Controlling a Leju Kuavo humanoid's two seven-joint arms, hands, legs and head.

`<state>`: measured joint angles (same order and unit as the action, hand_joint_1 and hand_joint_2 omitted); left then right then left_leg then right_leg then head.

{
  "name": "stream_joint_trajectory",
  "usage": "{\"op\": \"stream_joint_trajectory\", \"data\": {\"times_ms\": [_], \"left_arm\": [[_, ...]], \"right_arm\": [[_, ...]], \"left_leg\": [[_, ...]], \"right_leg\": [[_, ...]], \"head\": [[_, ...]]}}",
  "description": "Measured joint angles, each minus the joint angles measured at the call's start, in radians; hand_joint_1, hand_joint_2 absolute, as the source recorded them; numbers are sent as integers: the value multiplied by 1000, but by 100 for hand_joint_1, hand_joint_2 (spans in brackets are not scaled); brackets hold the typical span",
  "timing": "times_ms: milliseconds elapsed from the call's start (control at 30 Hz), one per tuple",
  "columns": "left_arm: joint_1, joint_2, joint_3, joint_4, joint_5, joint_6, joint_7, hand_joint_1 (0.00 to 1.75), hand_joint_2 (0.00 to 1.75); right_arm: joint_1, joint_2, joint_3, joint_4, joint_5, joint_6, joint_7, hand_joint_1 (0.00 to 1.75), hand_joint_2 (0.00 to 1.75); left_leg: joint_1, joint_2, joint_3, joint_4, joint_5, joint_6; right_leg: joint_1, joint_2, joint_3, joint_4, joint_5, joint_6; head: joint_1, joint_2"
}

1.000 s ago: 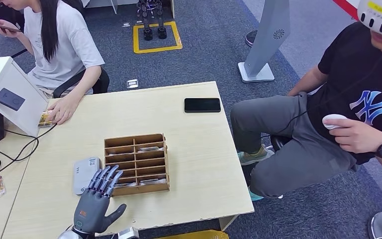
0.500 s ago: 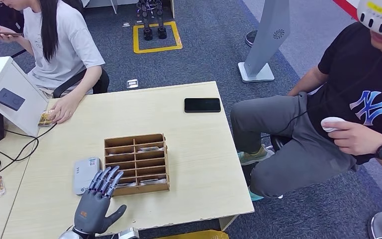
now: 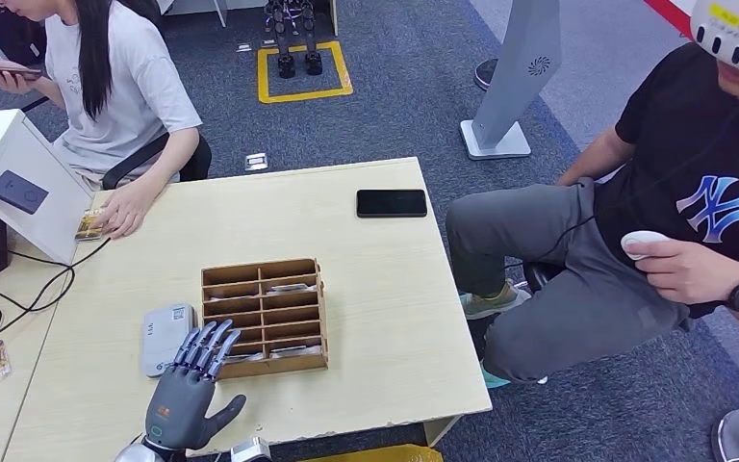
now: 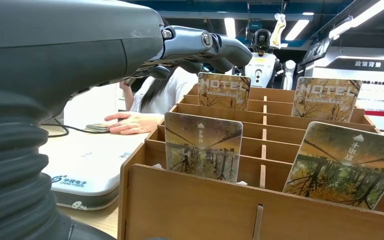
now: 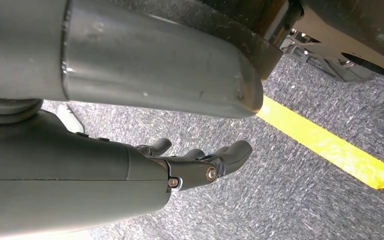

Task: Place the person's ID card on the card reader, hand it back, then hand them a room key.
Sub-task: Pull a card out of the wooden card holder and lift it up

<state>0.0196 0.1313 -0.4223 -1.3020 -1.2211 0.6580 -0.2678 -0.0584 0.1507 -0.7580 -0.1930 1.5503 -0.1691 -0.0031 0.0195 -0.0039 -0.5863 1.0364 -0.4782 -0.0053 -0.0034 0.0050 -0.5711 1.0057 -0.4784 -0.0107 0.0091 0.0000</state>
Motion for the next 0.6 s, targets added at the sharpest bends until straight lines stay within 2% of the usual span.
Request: {"op": "stream_joint_trajectory", "data": {"times_ms": [300, 433, 600], "left_arm": [[-2, 0, 0, 16, -8, 0, 1, 0, 175], [-2, 0, 0, 26, -8, 0, 4, 169, 175], [-2, 4, 0, 39, 3, -1, 5, 162, 175]], "right_arm": [[0, 0, 0, 0, 1, 1, 0, 0, 0], [0, 0, 0, 0, 2, 1, 0, 0, 0], [0, 2, 0, 0, 3, 1, 0, 0, 0]], "left_leg": [[0, 0, 0, 0, 0, 0], [0, 0, 0, 0, 0, 0], [0, 0, 0, 0, 0, 0]], "right_leg": [[0, 0, 0, 0, 0, 0], [0, 0, 0, 0, 0, 0], [0, 0, 0, 0, 0, 0]], "head": [[0, 0], [0, 0], [0, 0]]}}
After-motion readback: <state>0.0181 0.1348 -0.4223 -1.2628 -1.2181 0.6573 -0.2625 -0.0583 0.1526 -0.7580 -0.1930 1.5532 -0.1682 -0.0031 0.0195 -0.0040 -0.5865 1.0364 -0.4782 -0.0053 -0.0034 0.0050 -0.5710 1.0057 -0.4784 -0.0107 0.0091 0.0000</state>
